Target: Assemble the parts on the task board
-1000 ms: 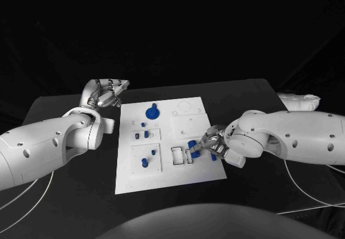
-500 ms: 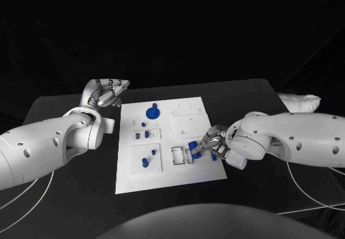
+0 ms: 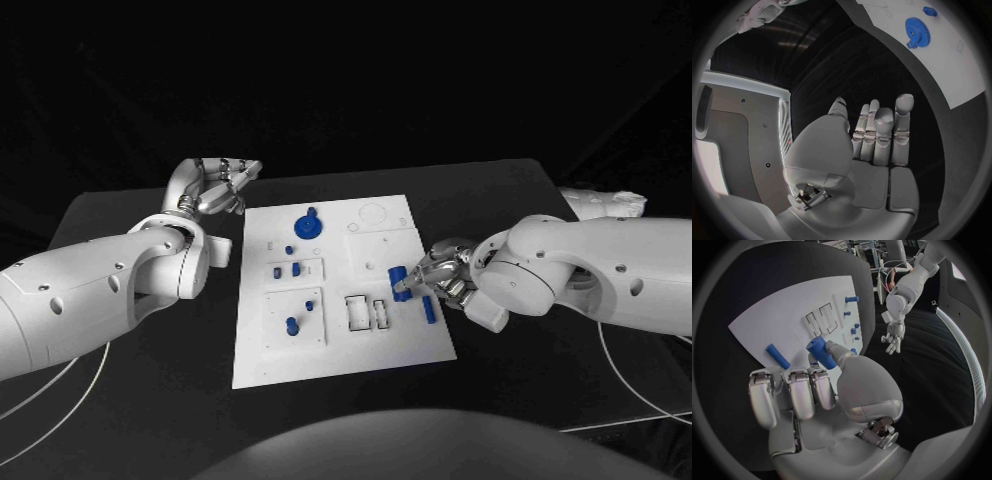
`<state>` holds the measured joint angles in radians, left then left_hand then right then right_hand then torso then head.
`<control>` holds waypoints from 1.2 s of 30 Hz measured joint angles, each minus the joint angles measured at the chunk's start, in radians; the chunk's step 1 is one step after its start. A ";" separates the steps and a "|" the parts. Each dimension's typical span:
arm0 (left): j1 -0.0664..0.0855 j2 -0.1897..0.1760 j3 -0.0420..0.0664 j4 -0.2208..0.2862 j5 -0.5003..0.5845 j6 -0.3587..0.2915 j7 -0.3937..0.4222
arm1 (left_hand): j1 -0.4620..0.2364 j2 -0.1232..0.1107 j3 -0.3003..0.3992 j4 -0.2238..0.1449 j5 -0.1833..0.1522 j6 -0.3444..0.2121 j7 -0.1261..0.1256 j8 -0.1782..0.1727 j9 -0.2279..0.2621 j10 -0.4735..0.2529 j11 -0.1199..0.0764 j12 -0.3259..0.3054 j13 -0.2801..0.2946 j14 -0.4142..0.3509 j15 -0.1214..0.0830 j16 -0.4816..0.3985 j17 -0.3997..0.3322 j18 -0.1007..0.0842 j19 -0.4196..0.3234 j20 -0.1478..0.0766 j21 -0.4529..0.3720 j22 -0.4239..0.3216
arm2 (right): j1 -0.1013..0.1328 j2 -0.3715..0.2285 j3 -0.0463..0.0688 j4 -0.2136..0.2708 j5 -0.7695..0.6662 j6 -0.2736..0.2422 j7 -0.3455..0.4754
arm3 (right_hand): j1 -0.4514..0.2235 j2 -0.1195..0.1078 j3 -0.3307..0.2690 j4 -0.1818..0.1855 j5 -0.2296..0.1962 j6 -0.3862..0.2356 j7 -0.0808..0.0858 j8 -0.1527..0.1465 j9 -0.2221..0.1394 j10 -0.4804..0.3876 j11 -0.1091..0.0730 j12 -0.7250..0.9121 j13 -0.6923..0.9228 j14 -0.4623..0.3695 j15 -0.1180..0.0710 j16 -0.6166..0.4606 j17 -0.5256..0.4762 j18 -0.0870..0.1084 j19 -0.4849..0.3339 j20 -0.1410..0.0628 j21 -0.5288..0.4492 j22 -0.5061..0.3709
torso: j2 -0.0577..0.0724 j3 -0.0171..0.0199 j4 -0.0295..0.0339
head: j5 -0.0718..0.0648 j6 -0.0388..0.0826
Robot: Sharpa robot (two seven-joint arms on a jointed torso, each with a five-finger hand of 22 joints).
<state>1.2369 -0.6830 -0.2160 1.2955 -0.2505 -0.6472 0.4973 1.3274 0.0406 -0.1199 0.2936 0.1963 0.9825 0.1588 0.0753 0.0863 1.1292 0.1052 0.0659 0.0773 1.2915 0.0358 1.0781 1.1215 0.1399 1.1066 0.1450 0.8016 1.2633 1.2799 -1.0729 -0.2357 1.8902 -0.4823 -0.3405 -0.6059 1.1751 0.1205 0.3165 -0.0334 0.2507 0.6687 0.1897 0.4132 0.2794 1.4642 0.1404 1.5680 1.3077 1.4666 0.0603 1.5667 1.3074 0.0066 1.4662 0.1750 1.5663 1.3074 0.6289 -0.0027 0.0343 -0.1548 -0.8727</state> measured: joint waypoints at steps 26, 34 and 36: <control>0.000 0.001 0.000 -0.001 0.000 0.002 -0.001 | 0.000 0.000 -0.003 -0.003 0.000 0.000 0.000 0.000 0.000 0.000 0.000 0.000 0.001 0.000 0.000 0.000 -0.001 0.000 0.000 0.000 0.000 0.000 | -0.008 0.077 -0.001 -0.015 0.217 0.071 0.023 | 0.008 0.003 -0.017 0.017 -0.017 0.009 0.009 -0.012 0.000 0.000 0.000 0.000 0.000 0.000 0.000 0.000 0.000 0.000 0.000 -0.007 0.000 0.001 | -0.001 -0.0003 -0.0006 | 0.005 0.000; 0.000 0.000 0.000 -0.001 0.000 0.003 -0.001 | 0.000 0.000 -0.003 -0.003 0.000 0.000 0.000 0.000 0.000 0.000 0.000 0.000 0.001 0.000 0.000 0.000 -0.001 0.000 0.000 0.000 0.000 0.000 | -0.018 0.121 -0.001 -0.052 0.240 0.094 0.017 | 0.013 0.005 -0.020 0.022 -0.025 0.009 0.009 -0.023 -0.003 0.000 0.000 0.000 0.000 0.000 0.000 0.000 0.000 0.000 0.000 -0.007 0.000 0.001 | 0.000 -0.0003 -0.0003 | 0.006 0.000; 0.000 0.000 0.000 -0.001 -0.001 0.003 -0.001 | 0.000 0.000 -0.003 -0.003 0.000 0.000 0.000 0.000 0.000 0.000 0.000 0.000 0.001 0.000 0.000 0.000 -0.001 0.000 0.000 0.000 0.000 0.000 | -0.020 0.129 -0.001 -0.058 0.242 0.097 0.014 | 0.013 0.005 -0.020 0.031 -0.029 0.009 0.009 -0.024 -0.007 0.000 0.000 0.000 0.000 0.000 0.000 0.000 0.001 0.000 0.000 -0.007 0.000 0.001 | 0.000 -0.0003 -0.0003 | 0.007 0.000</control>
<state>1.2369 -0.6828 -0.2161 1.2941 -0.2510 -0.6443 0.4966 1.3274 0.0406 -0.1227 0.2908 0.1963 0.9825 0.1588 0.0753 0.0862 1.1292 0.1052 0.0659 0.0778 1.2915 0.0359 1.0781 1.1200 0.1400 1.1066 0.1450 0.8016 1.2632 1.2600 -0.9439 -0.2364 1.8318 -0.2408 -0.2433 -0.5917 1.1880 0.1258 0.2969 -0.0021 0.2220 0.6775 0.1982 0.3893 0.2729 1.4642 0.1403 1.5680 1.3075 1.4666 0.0605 1.5667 1.3081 0.0066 1.4662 0.1678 1.5663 1.3079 0.6290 -0.0030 0.0340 -0.1478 -0.8727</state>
